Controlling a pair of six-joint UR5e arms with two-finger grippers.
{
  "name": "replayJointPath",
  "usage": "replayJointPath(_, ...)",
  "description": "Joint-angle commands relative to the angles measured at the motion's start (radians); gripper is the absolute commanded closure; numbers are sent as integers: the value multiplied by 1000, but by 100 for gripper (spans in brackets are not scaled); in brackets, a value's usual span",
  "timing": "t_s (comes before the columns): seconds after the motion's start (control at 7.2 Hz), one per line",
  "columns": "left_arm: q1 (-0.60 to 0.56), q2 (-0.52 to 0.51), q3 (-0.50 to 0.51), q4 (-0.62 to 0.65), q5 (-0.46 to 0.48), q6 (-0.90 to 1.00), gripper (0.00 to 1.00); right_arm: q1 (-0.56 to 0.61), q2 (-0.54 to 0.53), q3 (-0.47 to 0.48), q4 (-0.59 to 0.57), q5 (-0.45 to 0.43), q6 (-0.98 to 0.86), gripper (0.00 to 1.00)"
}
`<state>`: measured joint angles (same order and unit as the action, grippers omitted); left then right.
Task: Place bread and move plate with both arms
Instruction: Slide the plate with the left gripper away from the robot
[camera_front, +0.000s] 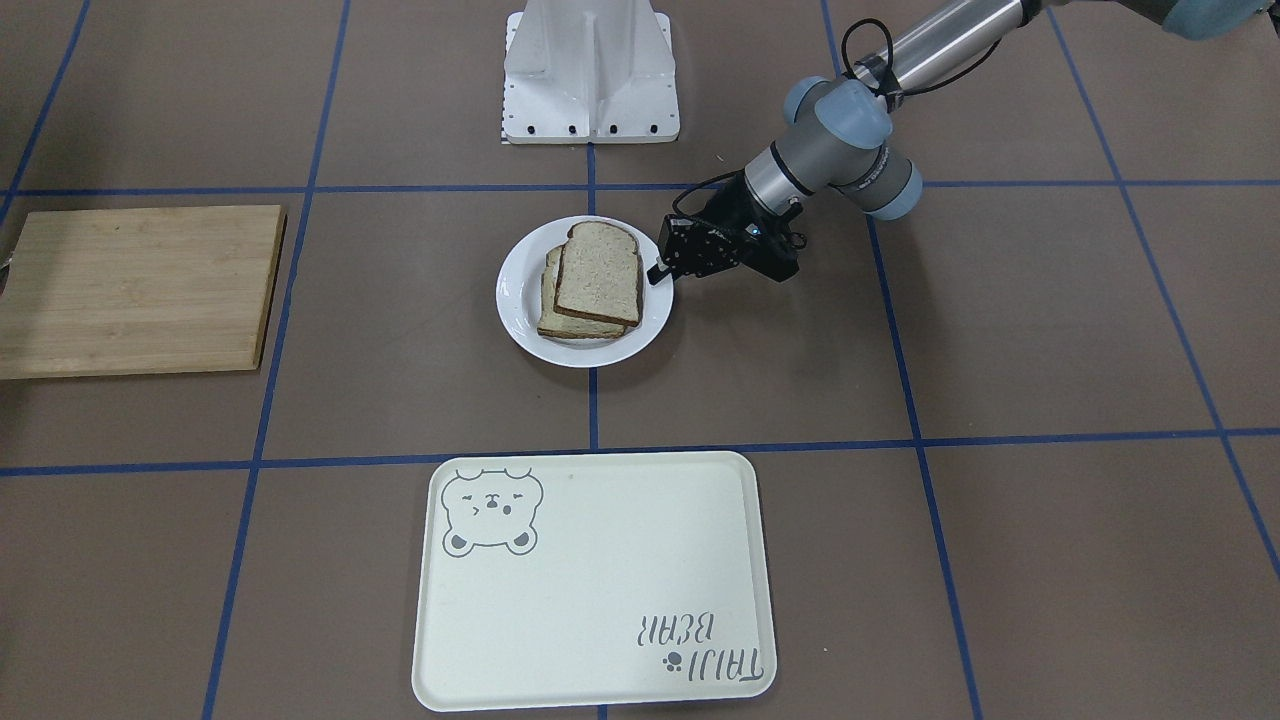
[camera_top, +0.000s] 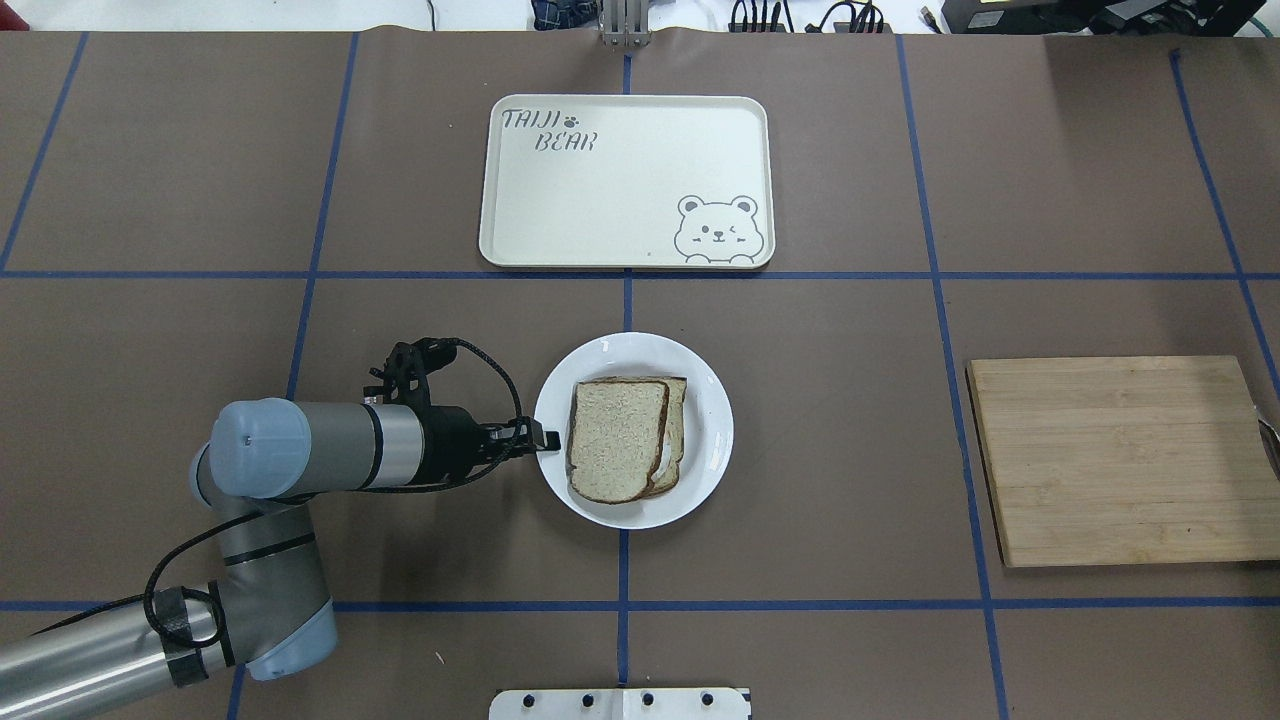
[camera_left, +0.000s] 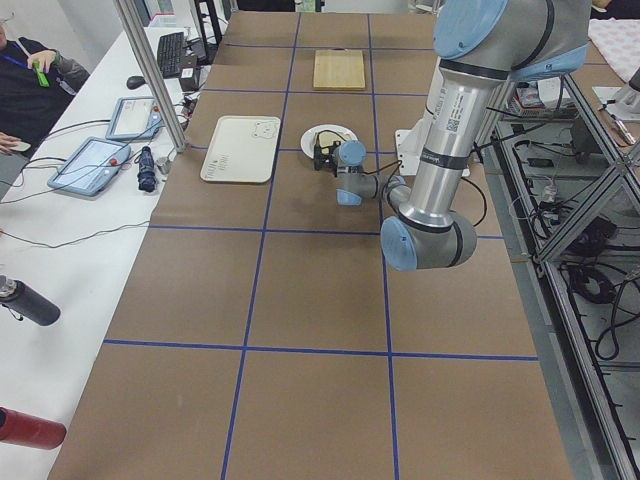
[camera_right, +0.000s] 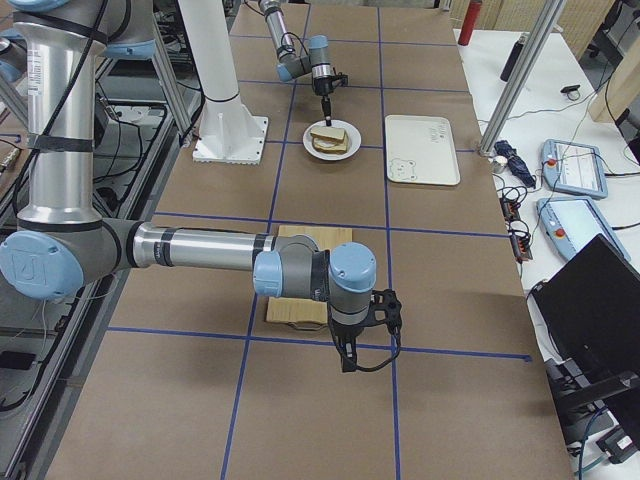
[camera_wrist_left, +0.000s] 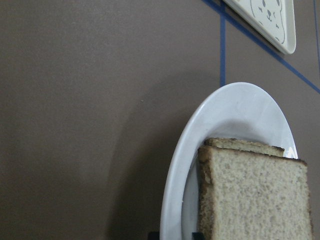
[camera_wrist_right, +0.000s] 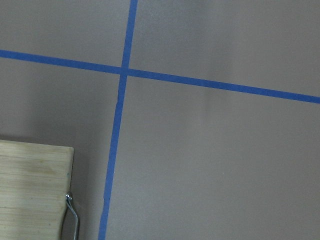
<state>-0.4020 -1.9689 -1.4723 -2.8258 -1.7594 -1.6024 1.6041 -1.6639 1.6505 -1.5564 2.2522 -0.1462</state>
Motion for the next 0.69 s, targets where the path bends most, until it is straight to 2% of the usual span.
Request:
replayJointPath(0.0, 0, -1, -6, -58, -3, -59, 100, -1, 6, -3, -1, 0, 4, 0)
replayJointPath(0.56, -11, -45, -14, -60, -2, -169, 100, -1, 6, -2, -1, 0, 4, 0)
